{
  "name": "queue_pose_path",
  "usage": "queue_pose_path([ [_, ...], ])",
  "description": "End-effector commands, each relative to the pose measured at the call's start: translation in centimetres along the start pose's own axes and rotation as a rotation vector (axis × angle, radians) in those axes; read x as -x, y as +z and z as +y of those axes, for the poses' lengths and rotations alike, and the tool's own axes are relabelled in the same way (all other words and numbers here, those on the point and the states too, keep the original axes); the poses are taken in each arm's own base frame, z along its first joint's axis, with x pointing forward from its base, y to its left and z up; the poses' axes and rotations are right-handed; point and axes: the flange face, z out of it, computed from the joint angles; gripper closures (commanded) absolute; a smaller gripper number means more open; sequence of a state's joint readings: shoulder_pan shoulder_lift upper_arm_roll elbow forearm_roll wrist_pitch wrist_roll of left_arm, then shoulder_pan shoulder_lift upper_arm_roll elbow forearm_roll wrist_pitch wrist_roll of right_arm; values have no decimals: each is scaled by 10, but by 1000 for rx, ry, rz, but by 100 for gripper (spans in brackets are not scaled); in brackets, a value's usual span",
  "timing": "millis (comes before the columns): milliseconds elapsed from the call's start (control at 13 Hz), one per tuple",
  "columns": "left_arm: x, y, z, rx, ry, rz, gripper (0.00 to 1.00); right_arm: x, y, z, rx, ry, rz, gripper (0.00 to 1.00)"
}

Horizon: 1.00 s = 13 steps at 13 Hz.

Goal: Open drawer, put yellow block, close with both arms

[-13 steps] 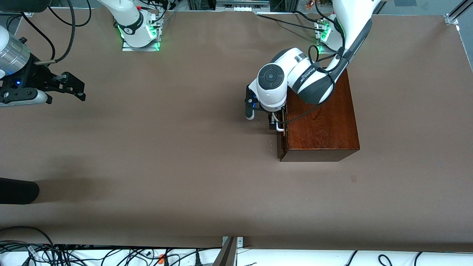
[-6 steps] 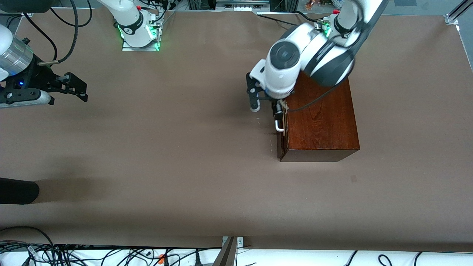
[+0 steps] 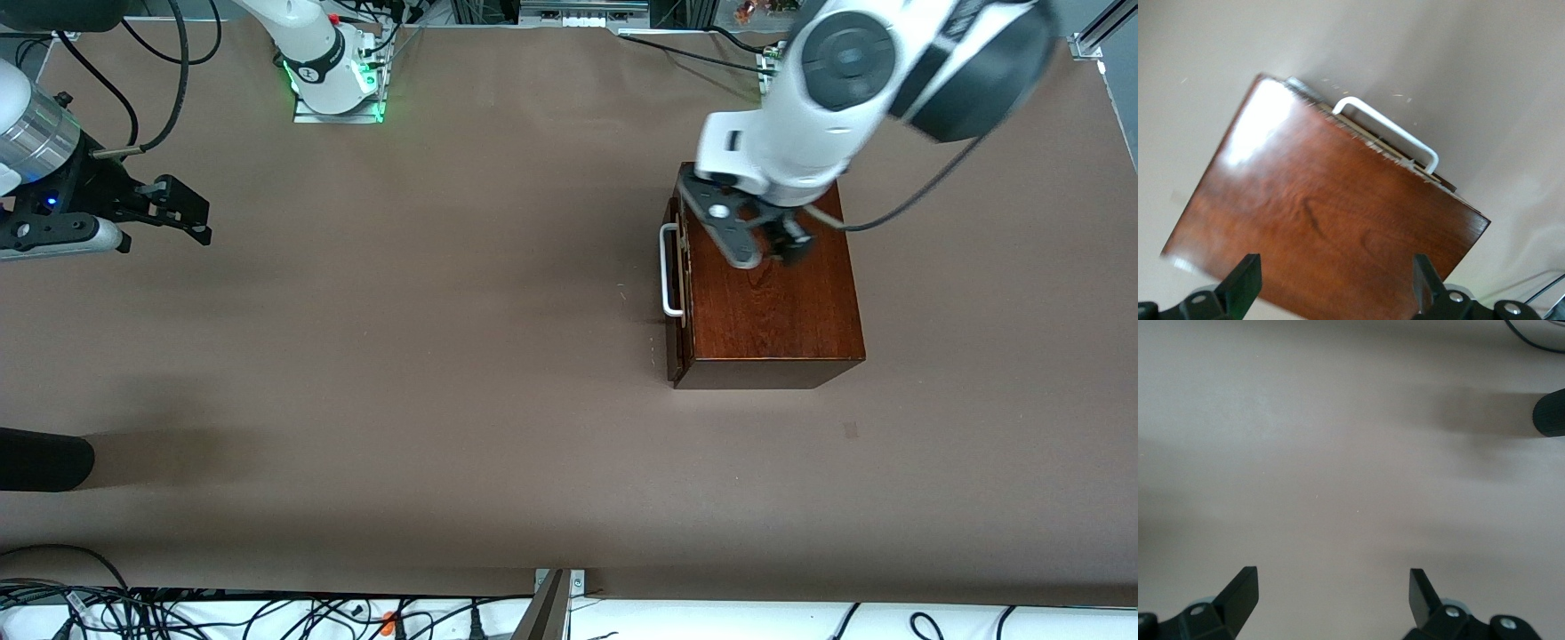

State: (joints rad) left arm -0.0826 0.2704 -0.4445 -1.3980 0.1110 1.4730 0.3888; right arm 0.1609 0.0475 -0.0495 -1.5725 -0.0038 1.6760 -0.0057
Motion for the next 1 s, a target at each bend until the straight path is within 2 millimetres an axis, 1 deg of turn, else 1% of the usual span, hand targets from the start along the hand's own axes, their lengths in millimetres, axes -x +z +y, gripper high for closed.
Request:
queue_pose_path([
  [0,27,-17,-45,35,-132,10,0,-3,-4,0,1,2,7,0],
  [77,40,-20,-61,29,-178,11,0,-2,-5,0,1,2,8,0],
  [154,58,-21,-82,29,-249,14,0,-3,-4,0,1,2,7,0],
  [231,81,-29,-97,26,-342,30,0,-2,-5,0,1,2,8,0],
  [308,97,-29,-105,51,-455,42,0,-3,-4,0,1,2,7,0],
  [462,129,-39,-115,68,-752,81,0,-3,-3,0,1,2,5,0],
  [538,143,-46,-116,49,-860,122,0,-3,-4,0,1,2,7,0],
  [615,162,-46,-116,38,-933,158,0,-2,-5,0,1,2,8,0],
  [769,186,-41,-118,17,-963,215,0,-2,-5,0,1,2,8,0],
  [923,192,-35,-125,24,-981,197,0,-2,-5,0,1,2,8,0],
])
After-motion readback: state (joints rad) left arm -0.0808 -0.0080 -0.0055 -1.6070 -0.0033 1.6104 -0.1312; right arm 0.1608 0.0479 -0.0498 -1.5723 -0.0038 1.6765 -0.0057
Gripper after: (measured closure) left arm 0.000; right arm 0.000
